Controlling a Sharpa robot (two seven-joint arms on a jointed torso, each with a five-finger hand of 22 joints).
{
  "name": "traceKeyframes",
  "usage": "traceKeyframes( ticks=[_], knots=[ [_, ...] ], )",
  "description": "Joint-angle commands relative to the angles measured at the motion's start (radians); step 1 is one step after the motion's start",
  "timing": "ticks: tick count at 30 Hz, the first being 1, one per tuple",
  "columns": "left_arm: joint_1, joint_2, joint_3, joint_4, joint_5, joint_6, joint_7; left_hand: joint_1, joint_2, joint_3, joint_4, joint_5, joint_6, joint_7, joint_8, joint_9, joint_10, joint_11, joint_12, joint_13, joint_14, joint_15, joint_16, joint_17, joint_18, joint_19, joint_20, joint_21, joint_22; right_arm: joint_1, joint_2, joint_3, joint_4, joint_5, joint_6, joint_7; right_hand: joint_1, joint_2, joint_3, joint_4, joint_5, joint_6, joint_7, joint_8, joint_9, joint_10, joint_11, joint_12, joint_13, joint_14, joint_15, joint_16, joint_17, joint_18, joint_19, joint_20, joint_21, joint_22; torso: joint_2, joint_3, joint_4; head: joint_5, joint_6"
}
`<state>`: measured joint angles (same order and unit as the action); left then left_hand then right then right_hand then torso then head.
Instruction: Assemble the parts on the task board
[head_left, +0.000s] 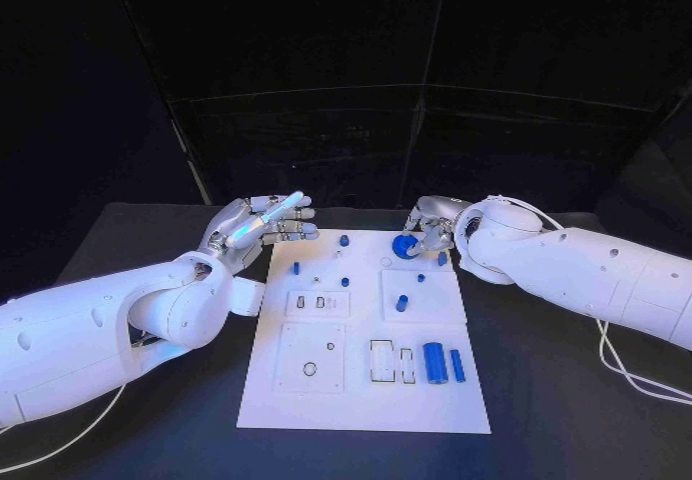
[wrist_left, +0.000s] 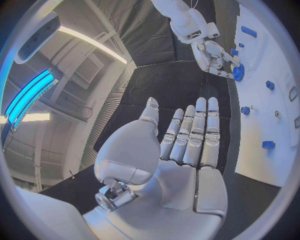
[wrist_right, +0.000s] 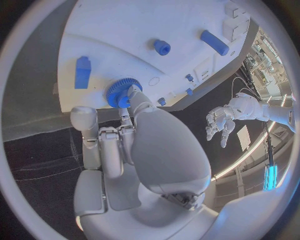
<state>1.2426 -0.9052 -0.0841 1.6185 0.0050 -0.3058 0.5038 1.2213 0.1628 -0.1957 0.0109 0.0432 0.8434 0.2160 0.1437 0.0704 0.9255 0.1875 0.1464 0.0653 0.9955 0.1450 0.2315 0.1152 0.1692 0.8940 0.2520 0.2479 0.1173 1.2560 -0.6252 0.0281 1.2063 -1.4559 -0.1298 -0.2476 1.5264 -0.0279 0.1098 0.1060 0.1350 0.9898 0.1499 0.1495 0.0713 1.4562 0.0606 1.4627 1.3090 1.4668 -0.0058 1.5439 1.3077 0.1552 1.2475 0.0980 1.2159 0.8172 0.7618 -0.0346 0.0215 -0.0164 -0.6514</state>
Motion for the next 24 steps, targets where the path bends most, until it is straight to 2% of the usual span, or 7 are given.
traceKeyframes(
  ticks=[1,4,7,11,14,18,24],
  knots=[
    [0.002,0.000,0.001,0.001,0.000,0.014,0.004,0.007,0.006,0.000,-0.007,0.003,0.006,0.031,-0.006,-0.002,0.000,0.009,-0.007,-0.002,-0.002,0.005,-0.004,-0.001,0.009,0.006,0.001,-0.004,-0.001,0.000,-0.002,0.001,0.020,-0.048,-0.118,0.041,-0.007,0.018,0.013,0.000,0.013,0.013,-0.005,0.008,0.003,0.007,-0.001,0.005,0.104,0.088,-0.009,0.004,0.187,-0.021,0.006,-0.007,0.008,0.005,-0.001,-0.0001,-0.0007,0.000,0.001],
    [0.002,0.000,0.001,0.000,0.000,0.015,0.004,0.007,0.006,0.000,-0.007,0.003,0.006,0.031,-0.006,-0.002,0.000,0.009,-0.007,-0.002,-0.002,0.005,-0.004,-0.001,0.009,0.006,0.001,-0.004,-0.001,-0.001,-0.005,0.001,0.043,-0.058,-0.158,0.054,-0.018,0.016,0.026,-0.003,0.022,0.020,-0.007,0.008,0.002,0.012,-0.004,0.008,0.110,0.089,-0.011,0.005,0.190,-0.022,0.009,-0.009,0.011,0.009,0.000,0.0007,0.0004,0.000,0.002],
    [0.002,0.001,0.001,0.000,0.000,0.015,0.003,0.007,0.006,0.000,-0.007,0.003,0.006,0.031,-0.006,-0.002,0.000,0.009,-0.007,-0.002,-0.002,0.005,-0.004,-0.001,0.009,0.006,0.001,-0.004,-0.001,-0.002,-0.009,0.001,0.078,-0.063,-0.183,0.065,-0.037,0.002,0.038,-0.005,0.044,0.016,-0.006,0.001,-0.002,0.010,-0.004,0.005,0.107,0.089,-0.011,0.005,0.191,-0.022,0.010,-0.010,0.012,0.009,0.000,0.0002,0.0009,0.003,0.003],
    [0.002,0.001,0.001,0.000,0.000,0.015,0.003,0.007,0.006,0.000,-0.007,0.003,0.006,0.031,-0.006,-0.002,0.000,0.009,-0.007,-0.002,-0.002,0.005,-0.004,-0.001,0.009,0.006,0.001,-0.004,-0.001,-0.002,-0.006,0.001,0.113,-0.069,-0.187,0.067,-0.047,-0.003,0.046,-0.005,0.048,0.016,-0.006,-0.002,-0.003,0.010,-0.003,0.004,0.106,0.089,-0.011,0.005,0.190,-0.022,0.010,-0.010,0.011,0.008,0.000,-0.0012,0.0013,0.003,0.003],
    [0.002,0.001,0.001,0.000,0.000,0.015,0.003,0.007,0.006,0.000,-0.007,0.003,0.006,0.031,-0.006,-0.002,0.000,0.009,-0.007,-0.002,-0.002,0.005,-0.004,-0.001,0.009,0.006,0.001,-0.004,-0.001,-0.002,0.006,0.001,0.128,-0.074,-0.190,0.065,-0.051,-0.004,0.048,-0.005,0.049,0.016,-0.006,-0.002,-0.003,0.009,-0.003,0.004,0.106,0.089,-0.011,0.005,0.190,-0.022,0.010,-0.010,0.011,0.008,0.000,-0.0007,0.0016,0.006,0.004],
    [0.002,0.001,0.001,0.000,0.000,0.015,0.003,0.007,0.006,0.000,-0.007,0.003,0.006,0.031,-0.006,-0.002,0.000,0.009,-0.007,-0.002,-0.002,0.005,-0.004,-0.001,0.009,0.006,0.001,-0.004,-0.001,-0.002,0.032,0.001,0.130,-0.086,-0.188,0.060,-0.055,-0.006,0.051,-0.005,0.050,0.016,-0.005,-0.003,-0.003,0.009,-0.003,0.003,0.106,0.089,-0.011,0.005,0.190,-0.022,0.009,-0.010,0.011,0.007,0.000,-0.0008,0.0025,0.008,0.004],
    [0.002,0.003,0.001,0.000,0.000,0.015,0.003,0.007,0.006,0.000,-0.007,0.003,0.006,0.031,-0.006,-0.002,0.000,0.009,-0.007,-0.002,-0.002,0.005,-0.004,-0.001,0.009,0.006,0.001,-0.004,-0.001,-0.003,0.092,0.000,0.100,-0.115,-0.170,0.061,-0.056,-0.007,0.052,-0.005,0.050,0.016,-0.005,-0.004,-0.003,0.009,-0.003,0.003,0.105,0.089,-0.011,0.006,0.192,-0.022,0.010,-0.010,0.012,0.009,0.001,-0.0012,0.0018,0.011,0.004]
  ],
)
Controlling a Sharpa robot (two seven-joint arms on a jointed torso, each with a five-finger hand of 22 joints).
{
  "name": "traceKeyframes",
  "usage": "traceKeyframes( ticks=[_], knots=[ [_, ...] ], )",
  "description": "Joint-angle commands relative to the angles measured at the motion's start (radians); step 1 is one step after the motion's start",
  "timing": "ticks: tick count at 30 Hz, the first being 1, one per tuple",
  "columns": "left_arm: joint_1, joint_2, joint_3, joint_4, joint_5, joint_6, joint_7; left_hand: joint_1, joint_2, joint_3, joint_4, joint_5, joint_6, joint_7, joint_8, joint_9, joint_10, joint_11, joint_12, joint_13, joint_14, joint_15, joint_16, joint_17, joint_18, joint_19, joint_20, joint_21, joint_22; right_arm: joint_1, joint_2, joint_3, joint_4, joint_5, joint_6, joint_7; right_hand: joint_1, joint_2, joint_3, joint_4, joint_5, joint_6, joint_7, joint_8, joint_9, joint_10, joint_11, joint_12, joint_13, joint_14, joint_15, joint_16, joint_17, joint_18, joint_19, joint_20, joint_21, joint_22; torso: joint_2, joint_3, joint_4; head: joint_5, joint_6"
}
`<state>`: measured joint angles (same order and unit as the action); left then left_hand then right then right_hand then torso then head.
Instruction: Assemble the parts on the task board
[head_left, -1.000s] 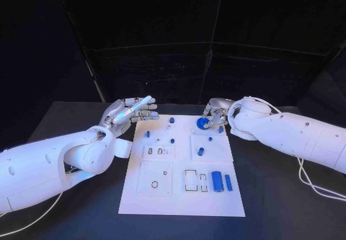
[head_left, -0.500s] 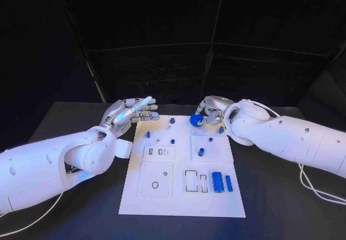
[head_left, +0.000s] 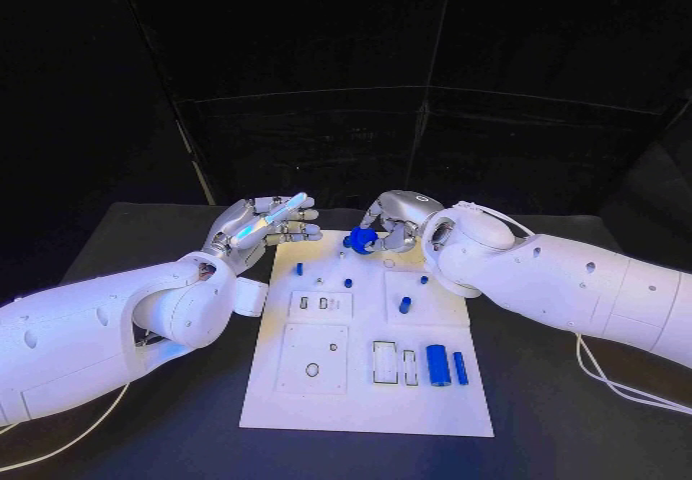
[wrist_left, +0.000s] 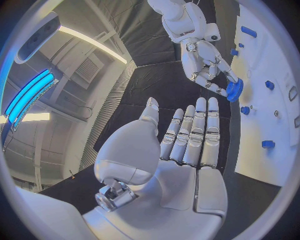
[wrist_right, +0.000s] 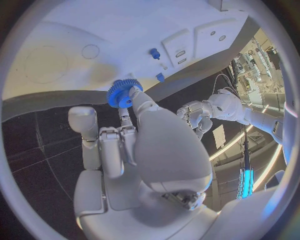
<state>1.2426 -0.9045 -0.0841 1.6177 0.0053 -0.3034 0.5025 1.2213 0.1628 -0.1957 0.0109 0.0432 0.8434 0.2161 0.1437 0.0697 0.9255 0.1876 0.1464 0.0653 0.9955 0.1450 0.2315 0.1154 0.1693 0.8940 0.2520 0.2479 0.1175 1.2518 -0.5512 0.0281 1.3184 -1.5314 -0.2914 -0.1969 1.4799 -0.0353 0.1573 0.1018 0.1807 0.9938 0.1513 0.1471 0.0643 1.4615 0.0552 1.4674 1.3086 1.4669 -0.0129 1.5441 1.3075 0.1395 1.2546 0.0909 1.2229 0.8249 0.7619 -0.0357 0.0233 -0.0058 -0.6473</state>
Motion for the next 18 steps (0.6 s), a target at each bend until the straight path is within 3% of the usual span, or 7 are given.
traceKeyframes(
  ticks=[1,9,18],
  knots=[
    [0.002,0.003,0.001,0.000,0.000,0.013,0.005,0.007,0.006,0.000,-0.007,0.003,0.006,0.031,-0.006,-0.001,0.000,0.009,-0.007,-0.002,-0.002,0.005,-0.005,-0.001,0.008,0.006,0.001,-0.004,-0.002,0.001,0.027,0.000,-0.017,-0.043,-0.006,0.010,-0.009,0.000,0.005,-0.001,0.004,0.012,-0.007,-0.002,0.004,0.003,0.003,-0.002,0.105,0.089,-0.004,0.006,0.193,-0.006,0.003,-0.003,0.005,0.001,0.001,-0.0003,0.0006,0.000,0.000],
    [0.002,0.007,0.001,-0.001,0.000,0.012,0.004,0.007,0.006,0.000,-0.008,0.003,0.007,0.031,-0.007,-0.001,0.000,0.009,-0.008,-0.001,-0.001,0.005,-0.005,-0.001,0.009,0.007,0.001,-0.004,-0.002,-0.010,0.095,-0.002,-0.072,-0.072,0.025,0.000,-0.016,-0.003,0.011,-0.002,0.004,0.009,-0.006,-0.005,0.003,0.002,0.004,-0.004,0.103,0.089,-0.003,0.005,0.192,-0.006,0.002,-0.003,0.004,-0.001,0.000,0.0002,-0.0004,0.004,-0.005],
    [0.002,0.008,0.001,0.000,0.000,0.012,0.004,0.007,0.006,0.000,-0.008,0.003,0.007,0.031,-0.007,-0.001,0.000,0.009,-0.008,-0.001,-0.001,0.005,-0.005,-0.001,0.009,0.007,0.001,-0.004,-0.002,-0.023,0.127,-0.002,-0.106,-0.094,0.046,-0.010,-0.024,-0.006,0.017,-0.002,0.003,0.006,-0.004,-0.009,0.002,-0.001,0.005,-0.006,0.100,0.089,-0.002,0.005,0.191,-0.006,0.000,-0.002,0.002,-0.004,0.000,0.0013,-0.0023,0.009,-0.010]
  ],
)
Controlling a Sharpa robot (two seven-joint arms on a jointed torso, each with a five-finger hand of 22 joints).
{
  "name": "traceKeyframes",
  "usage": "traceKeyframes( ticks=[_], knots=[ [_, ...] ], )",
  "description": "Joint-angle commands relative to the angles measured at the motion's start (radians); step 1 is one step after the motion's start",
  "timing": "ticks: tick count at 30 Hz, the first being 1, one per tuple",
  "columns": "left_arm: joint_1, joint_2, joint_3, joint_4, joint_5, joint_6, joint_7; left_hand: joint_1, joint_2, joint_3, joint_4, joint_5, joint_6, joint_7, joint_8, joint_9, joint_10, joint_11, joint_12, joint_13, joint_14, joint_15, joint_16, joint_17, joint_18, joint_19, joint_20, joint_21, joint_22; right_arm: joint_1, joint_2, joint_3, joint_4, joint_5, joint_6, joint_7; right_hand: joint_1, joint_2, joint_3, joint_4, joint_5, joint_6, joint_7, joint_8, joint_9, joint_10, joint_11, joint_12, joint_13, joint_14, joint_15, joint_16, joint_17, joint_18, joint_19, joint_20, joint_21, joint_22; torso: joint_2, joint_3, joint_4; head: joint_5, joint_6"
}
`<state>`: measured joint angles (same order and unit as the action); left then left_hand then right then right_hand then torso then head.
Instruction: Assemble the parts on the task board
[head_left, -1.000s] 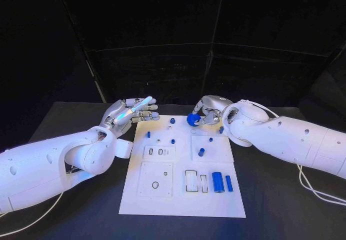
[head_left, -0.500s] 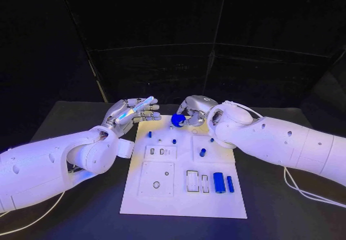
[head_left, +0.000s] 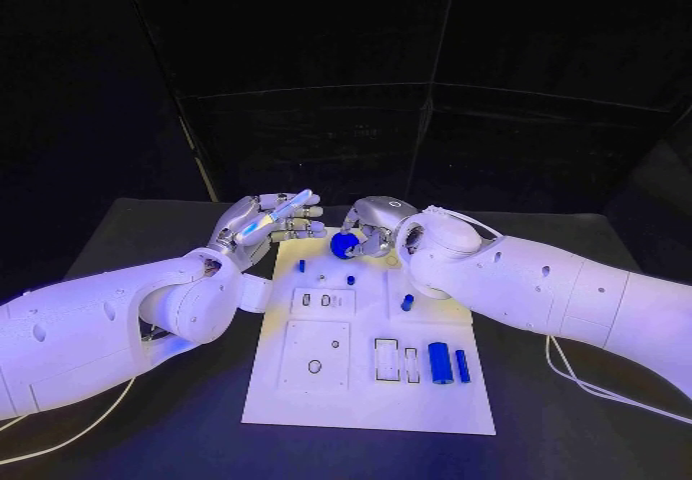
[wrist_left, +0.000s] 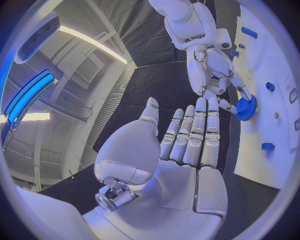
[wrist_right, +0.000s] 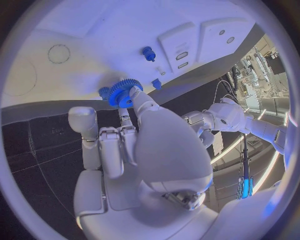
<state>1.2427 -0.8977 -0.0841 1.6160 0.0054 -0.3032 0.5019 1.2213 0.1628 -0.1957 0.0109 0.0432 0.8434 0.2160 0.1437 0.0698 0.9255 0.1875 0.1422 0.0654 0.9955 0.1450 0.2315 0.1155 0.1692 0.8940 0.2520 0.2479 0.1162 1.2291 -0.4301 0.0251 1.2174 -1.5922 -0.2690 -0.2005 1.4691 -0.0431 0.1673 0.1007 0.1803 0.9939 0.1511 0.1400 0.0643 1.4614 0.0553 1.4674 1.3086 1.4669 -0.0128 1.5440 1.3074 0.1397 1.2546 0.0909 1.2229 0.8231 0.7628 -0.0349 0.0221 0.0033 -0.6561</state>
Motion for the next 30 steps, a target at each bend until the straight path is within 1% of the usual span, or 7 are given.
traceKeyframes(
  ticks=[1,9,17,20,23,25,30],
  knots=[
    [0.002,0.001,0.001,0.001,-0.001,0.012,0.004,0.007,0.006,0.000,-0.008,0.003,0.007,0.031,-0.007,-0.001,0.000,0.009,-0.003,-0.001,-0.001,0.005,-0.005,-0.001,0.009,0.007,0.001,-0.004,-0.001,-0.001,0.007,0.001,-0.006,-0.034,0.026,-0.007,-0.014,0.001,0.007,-0.001,0.003,0.006,-0.004,-0.002,0.002,-0.001,0.005,-0.006,0.100,0.089,-0.002,0.005,0.191,-0.006,0.000,-0.002,0.002,-0.002,-0.001,0.0005,-0.0011,0.000,-0.001],
    [0.002,0.003,0.001,0.000,-0.001,0.011,0.004,0.007,0.006,0.000,-0.008,0.003,0.007,0.031,-0.007,-0.001,0.000,0.009,-0.003,-0.001,-0.001,0.005,-0.005,-0.001,0.009,0.007,0.001,-0.004,-0.001,-0.006,0.017,0.001,-0.014,-0.043,0.049,-0.009,-0.028,-0.008,0.014,-0.003,-0.007,-0.002,-0.001,-0.010,0.001,-0.007,0.007,-0.012,0.093,0.088,0.000,0.004,0.189,-0.006,-0.003,0.000,-0.001,-0.007,0.000,0.0007,-0.0006,-0.003,-0.002],
    [0.002,0.007,0.001,0.000,-0.001,0.011,0.002,0.008,0.007,0.001,-0.009,0.003,0.007,0.031,-0.008,-0.001,0.000,0.009,-0.004,-0.001,-0.001,0.005,-0.006,-0.002,0.009,0.007,0.001,-0.005,-0.002,-0.008,0.022,0.000,-0.027,-0.049,0.065,-0.016,-0.084,-0.039,0.002,0.001,-0.038,-0.075,0.018,-0.057,0.000,-0.032,0.026,-0.037,0.061,0.087,0.015,0.002,0.182,-0.004,-0.011,0.013,-0.009,-0.021,-0.001,0.0007,-0.0019,-0.005,-0.003],
    [0.002,0.007,0.001,0.000,-0.001,0.011,0.002,0.008,0.007,0.001,-0.009,0.003,0.007,0.031,-0.008,-0.001,0.000,0.009,-0.005,-0.001,-0.001,0.005,-0.006,-0.002,0.009,0.008,0.001,-0.005,-0.002,-0.008,0.023,0.000,-0.030,-0.050,0.066,-0.018,-0.115,-0.050,-0.020,0.015,-0.062,-0.128,0.030,-0.079,-0.002,-0.046,0.036,-0.047,0.046,0.086,0.024,0.001,0.180,-0.004,-0.015,0.020,-0.012,-0.027,-0.001,0.0008,-0.0007,-0.007,-0.003],
    [0.002,0.006,0.001,-0.001,-0.001,0.010,0.001,0.008,0.007,0.001,-0.009,0.003,0.008,0.031,-0.008,-0.001,0.000,0.009,-0.005,-0.001,0.000,0.005,-0.006,-0.002,0.009,0.008,0.001,-0.005,-0.002,-0.008,0.024,0.000,-0.033,-0.051,0.064,-0.019,-0.129,-0.057,-0.039,0.029,-0.064,-0.249,0.041,-0.086,-0.008,-0.056,0.047,-0.055,0.035,0.086,0.033,0.001,0.179,-0.003,-0.017,0.029,-0.013,-0.030,-0.001,0.0015,-0.0007,-0.006,-0.003],
    [0.002,0.005,0.001,-0.001,-0.001,0.010,0.001,0.008,0.007,0.001,-0.009,0.003,0.008,0.031,-0.008,-0.001,0.000,0.009,-0.005,-0.001,0.000,0.005,-0.006,-0.002,0.009,0.008,0.001,-0.005,-0.002,-0.008,0.025,0.000,-0.034,-0.051,0.064,-0.019,-0.135,-0.061,-0.050,0.039,-0.063,-0.295,0.045,-0.088,-0.009,-0.061,0.051,-0.057,0.031,0.086,0.037,0.001,0.180,-0.002,-0.018,0.033,-0.014,-0.031,-0.001,0.0013,-0.0008,-0.006,-0.002],
    [0.002,0.006,0.001,-0.001,-0.001,0.011,-0.001,0.009,0.008,0.001,-0.010,0.003,0.008,0.032,-0.010,-0.002,0.000,0.010,-0.007,-0.001,0.003,0.004,-0.007,-0.001,0.010,0.015,0.001,-0.003,-0.001,-0.008,0.027,0.000,-0.033,-0.051,0.073,-0.018,-0.140,-0.059,-0.064,0.055,-0.060,-0.245,0.046,-0.079,-0.002,-0.062,0.052,-0.057,0.030,0.086,0.039,0.001,0.180,-0.002,-0.019,0.037,-0.013,-0.031,-0.001,0.0011,-0.0020,-0.005,-0.003]
  ],
)
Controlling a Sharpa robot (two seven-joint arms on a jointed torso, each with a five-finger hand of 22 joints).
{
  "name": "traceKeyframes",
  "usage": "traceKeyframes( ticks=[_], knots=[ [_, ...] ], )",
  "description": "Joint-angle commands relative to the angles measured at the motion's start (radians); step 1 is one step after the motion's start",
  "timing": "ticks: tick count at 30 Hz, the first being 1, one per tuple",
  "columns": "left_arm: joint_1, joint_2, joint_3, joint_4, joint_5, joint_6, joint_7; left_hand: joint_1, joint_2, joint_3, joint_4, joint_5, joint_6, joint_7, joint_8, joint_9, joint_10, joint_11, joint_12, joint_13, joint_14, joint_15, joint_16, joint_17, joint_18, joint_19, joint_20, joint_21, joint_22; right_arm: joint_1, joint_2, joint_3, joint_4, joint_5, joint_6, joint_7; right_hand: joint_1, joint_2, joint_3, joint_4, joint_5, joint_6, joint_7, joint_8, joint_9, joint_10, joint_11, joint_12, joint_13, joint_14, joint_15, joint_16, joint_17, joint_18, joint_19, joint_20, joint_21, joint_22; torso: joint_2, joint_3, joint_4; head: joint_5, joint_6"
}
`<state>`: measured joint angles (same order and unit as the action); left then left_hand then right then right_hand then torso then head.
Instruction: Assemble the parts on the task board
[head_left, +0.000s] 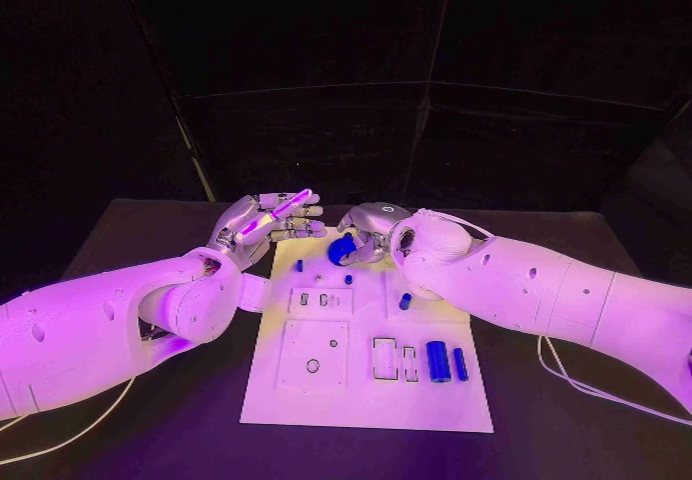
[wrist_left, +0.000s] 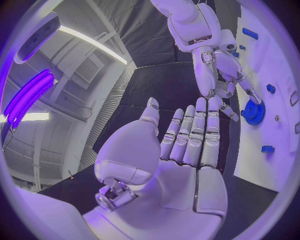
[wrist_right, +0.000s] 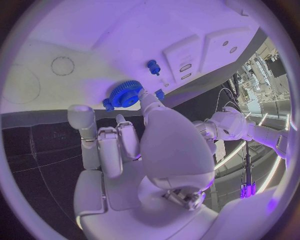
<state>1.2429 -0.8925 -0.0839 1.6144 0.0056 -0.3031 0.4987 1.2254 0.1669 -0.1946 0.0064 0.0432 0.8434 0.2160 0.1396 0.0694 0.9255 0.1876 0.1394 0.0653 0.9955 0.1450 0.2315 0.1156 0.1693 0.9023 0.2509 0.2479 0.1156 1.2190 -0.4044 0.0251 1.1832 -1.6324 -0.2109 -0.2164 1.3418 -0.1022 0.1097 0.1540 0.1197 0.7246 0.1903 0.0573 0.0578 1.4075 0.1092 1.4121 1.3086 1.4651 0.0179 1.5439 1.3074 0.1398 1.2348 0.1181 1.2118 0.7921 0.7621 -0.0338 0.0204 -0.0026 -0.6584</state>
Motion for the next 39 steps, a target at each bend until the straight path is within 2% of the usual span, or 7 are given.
traceKeyframes(
  ticks=[1,11,15,19,27,35,39],
  knots=[
    [0.002,0.001,0.001,0.001,-0.001,0.011,0.002,0.005,0.004,0.000,-0.006,0.003,0.008,0.032,-0.006,-0.001,0.000,0.010,-0.005,-0.001,0.003,0.004,-0.007,-0.002,0.010,0.007,0.002,-0.003,-0.001,0.002,0.001,0.000,0.001,-0.010,0.017,-0.002,-0.013,0.002,-0.008,0.004,0.001,0.041,0.006,0.007,0.006,-0.008,-0.002,-0.001,0.031,0.088,0.008,0.001,0.180,-0.002,0.001,0.010,-0.001,0.000,0.000,0.0001,-0.0002,0.001,-0.001],
    [0.002,-0.004,0.001,0.000,-0.001,0.010,0.001,0.005,0.004,0.000,-0.006,0.003,0.008,0.032,-0.006,-0.001,0.000,0.010,-0.005,-0.001,0.003,0.004,-0.007,-0.002,0.010,0.007,0.002,-0.003,-0.001,0.000,-0.027,0.000,0.026,0.022,-0.014,0.023,-0.012,0.021,-0.020,0.020,0.025,0.144,-0.006,0.028,0.017,0.013,-0.012,0.018,0.056,0.089,0.001,0.004,0.189,-0.003,0.007,0.005,0.007,0.011,0.000,0.0011,-0.0010,0.004,-0.003],
    [0.002,-0.005,0.001,-0.001,-0.001,0.010,0.002,0.005,0.004,0.000,-0.006,0.003,0.008,0.032,-0.006,-0.001,0.000,0.010,-0.005,-0.001,0.003,0.004,-0.007,-0.002,0.010,0.007,0.002,-0.003,-0.001,0.000,-0.032,0.000,0.035,0.034,-0.006,0.032,-0.011,0.026,-0.022,0.021,0.026,0.152,-0.009,0.030,0.018,0.018,-0.014,0.022,0.062,0.090,-0.001,0.004,0.190,-0.003,0.008,0.003,0.008,0.013,-0.001,-0.0003,-0.0014,0.003,-0.003],
    [0.002,-0.003,0.001,-0.002,-0.001,0.010,0.001,0.005,0.004,0.000,-0.006,0.003,0.008,0.032,-0.006,-0.001,0.000,0.010,-0.005,-0.001,0.003,0.004,-0.007,-0.002,0.010,0.007,0.002,-0.003,-0.001,0.000,-0.030,0.000,0.042,0.043,0.005,0.030,-0.017,0.036,-0.026,0.027,0.021,0.160,-0.011,0.031,0.017,0.019,-0.017,0.023,0.062,0.090,-0.003,0.005,0.192,-0.004,0.009,0.001,0.010,0.014,0.000,0.0011,0.0000,0.001,-0.002],
    [0.002,-0.001,0.001,-0.003,-0.001,0.010,0.001,0.004,0.004,0.000,-0.006,0.003,0.008,0.032,-0.007,-0.001,0.000,0.010,-0.006,-0.001,0.004,0.004,-0.007,-0.002,0.010,0.010,0.002,-0.003,0.000,0.000,-0.026,0.000,0.035,0.046,0.022,0.006,-0.021,0.039,-0.028,0.031,0.018,0.161,-0.011,0.029,0.016,0.017,-0.017,0.022,0.060,0.090,-0.004,0.005,0.192,-0.004,0.009,0.000,0.010,0.013,0.000,-0.0003,0.0010,0.001,-0.005],
    [0.002,-0.003,0.001,-0.004,-0.001,0.010,0.000,0.004,0.004,0.000,-0.006,0.003,0.008,0.032,-0.007,-0.001,0.000,0.010,-0.006,-0.001,0.004,0.004,-0.007,-0.002,0.010,0.010,0.002,-0.003,0.000,-0.006,-0.045,0.000,0.053,0.036,0.003,-0.009,-0.019,0.042,-0.029,0.031,0.024,0.163,-0.012,0.028,0.016,0.021,-0.018,0.025,0.064,0.091,-0.004,0.006,0.197,-0.004,0.011,-0.001,0.012,0.017,0.000,0.0010,0.0002,0.004,-0.007],
    [0.002,-0.003,0.001,-0.003,-0.001,0.010,0.001,0.004,0.004,0.000,-0.006,0.003,0.008,0.032,-0.007,-0.001,0.000,0.010,-0.006,-0.001,0.004,0.004,-0.007,-0.002,0.010,0.010,0.002,-0.003,0.000,-0.008,-0.049,0.000,0.051,0.032,0.021,-0.024,-0.025,0.039,-0.039,0.036,0.009,0.163,-0.012,0.025,0.014,0.018,-0.018,0.022,0.061,0.090,-0.005,0.005,0.193,-0.004,0.009,-0.001,0.010,0.013,-0.001,-0.0010,0.0000,0.000,-0.007]
  ],
)
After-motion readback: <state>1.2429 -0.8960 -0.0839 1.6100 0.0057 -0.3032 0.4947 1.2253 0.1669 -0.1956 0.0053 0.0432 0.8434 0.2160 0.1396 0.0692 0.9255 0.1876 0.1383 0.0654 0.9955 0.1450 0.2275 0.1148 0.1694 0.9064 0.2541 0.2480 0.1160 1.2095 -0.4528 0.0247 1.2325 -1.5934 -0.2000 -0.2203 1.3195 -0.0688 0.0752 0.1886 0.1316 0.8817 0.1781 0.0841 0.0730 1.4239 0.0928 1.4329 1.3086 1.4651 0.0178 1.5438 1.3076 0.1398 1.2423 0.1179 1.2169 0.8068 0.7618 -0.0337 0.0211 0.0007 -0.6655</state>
